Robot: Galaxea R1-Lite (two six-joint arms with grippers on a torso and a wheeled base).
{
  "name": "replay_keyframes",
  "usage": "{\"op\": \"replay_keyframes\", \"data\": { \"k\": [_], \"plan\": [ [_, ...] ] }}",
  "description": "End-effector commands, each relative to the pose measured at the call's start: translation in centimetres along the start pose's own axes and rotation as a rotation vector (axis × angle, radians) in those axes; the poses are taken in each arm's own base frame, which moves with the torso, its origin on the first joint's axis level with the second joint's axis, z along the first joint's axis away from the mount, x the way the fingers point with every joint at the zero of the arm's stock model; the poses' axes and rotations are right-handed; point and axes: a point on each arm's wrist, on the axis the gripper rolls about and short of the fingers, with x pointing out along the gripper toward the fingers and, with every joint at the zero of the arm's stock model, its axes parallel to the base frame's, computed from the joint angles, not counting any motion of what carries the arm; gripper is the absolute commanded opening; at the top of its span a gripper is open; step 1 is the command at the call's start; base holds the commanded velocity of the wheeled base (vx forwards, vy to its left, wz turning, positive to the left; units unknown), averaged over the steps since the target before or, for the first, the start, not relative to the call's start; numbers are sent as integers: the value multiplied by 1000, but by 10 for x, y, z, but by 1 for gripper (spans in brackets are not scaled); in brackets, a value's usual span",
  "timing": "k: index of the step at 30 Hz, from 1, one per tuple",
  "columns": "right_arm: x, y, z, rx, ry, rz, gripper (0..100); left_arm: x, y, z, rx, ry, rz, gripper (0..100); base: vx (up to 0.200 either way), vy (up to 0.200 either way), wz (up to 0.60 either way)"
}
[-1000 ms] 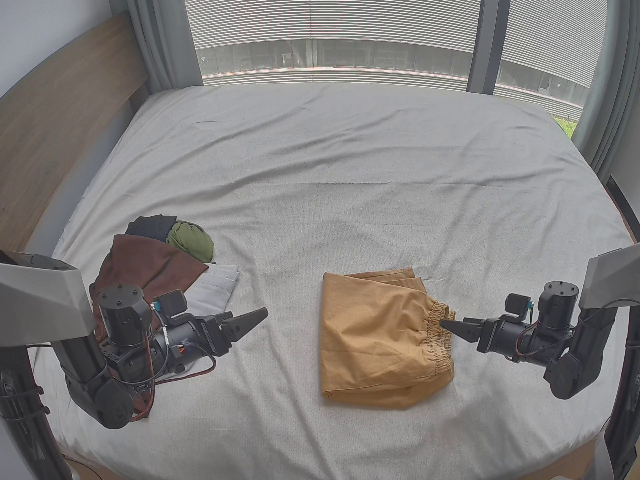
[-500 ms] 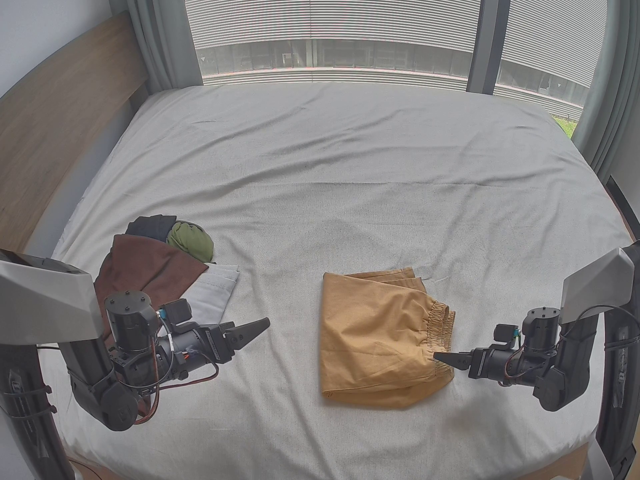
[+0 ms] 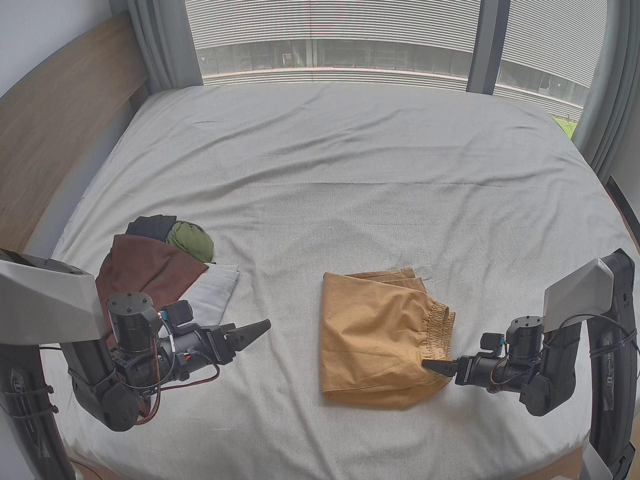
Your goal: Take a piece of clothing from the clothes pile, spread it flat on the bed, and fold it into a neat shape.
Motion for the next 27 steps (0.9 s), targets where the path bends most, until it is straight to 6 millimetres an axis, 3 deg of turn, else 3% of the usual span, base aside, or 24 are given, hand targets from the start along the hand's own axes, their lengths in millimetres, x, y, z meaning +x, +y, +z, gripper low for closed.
{"op": "replay_keyframes", "data": {
  "k": [1,12,27],
  "plan": [
    [6,3,-5,6,20,12,100,0,1,-1,-2,2,2,100,0,0,0],
    [15,12,-13,12,55,41,100,0,1,2,2,-10,6,100,0,0,0],
    [19,13,-10,2,41,52,100,0,2,1,7,-8,10,100,0,0,0]
  ]
}}
